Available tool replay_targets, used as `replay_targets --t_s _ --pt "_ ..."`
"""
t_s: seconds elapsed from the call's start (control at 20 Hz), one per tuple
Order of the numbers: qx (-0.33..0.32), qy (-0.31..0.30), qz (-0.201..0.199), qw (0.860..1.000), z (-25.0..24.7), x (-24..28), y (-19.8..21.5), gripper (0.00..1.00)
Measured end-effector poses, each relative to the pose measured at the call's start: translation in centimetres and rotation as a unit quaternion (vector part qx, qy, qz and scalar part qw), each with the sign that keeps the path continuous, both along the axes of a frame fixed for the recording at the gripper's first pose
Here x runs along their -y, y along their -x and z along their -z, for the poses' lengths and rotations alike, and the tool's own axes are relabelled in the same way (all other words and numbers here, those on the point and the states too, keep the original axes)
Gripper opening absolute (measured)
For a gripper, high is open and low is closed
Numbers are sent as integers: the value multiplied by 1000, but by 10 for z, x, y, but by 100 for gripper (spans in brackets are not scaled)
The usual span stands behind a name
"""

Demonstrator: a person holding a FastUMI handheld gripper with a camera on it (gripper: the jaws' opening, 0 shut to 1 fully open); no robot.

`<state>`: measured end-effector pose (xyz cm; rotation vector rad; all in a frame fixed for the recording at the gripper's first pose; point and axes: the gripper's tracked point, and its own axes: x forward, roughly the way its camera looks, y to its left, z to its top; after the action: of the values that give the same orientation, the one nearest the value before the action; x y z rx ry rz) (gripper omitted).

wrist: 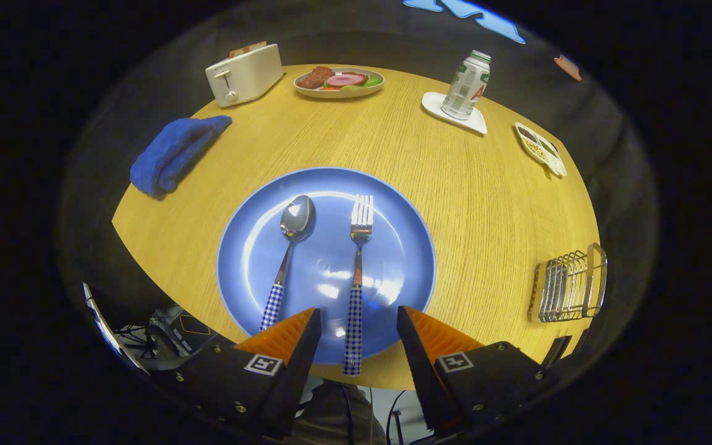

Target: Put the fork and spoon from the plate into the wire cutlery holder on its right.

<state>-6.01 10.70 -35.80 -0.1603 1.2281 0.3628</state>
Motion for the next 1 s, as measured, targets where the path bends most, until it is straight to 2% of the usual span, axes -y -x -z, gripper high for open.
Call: replay_targets --t_s 0.1,0.2,0.3,0.35,0.45,0.55,0.8,1.0 --pt "-4 19 -8 1000 8 2 -1 74" --pt "-23 37 -20 999 12 4 4 49" --pt "-47 39 -16 998 17 3 9 29" --pt "-53 38 -10 998 18 3 9 13" --pt "-58 41 -12 997 18 5 6 13" --pt "-69 39 -19 997 16 6 6 1" --pt "-100 23 -48 994 -2 11 11 1" --pt "-93 32 -81 992 -25 35 2 1"
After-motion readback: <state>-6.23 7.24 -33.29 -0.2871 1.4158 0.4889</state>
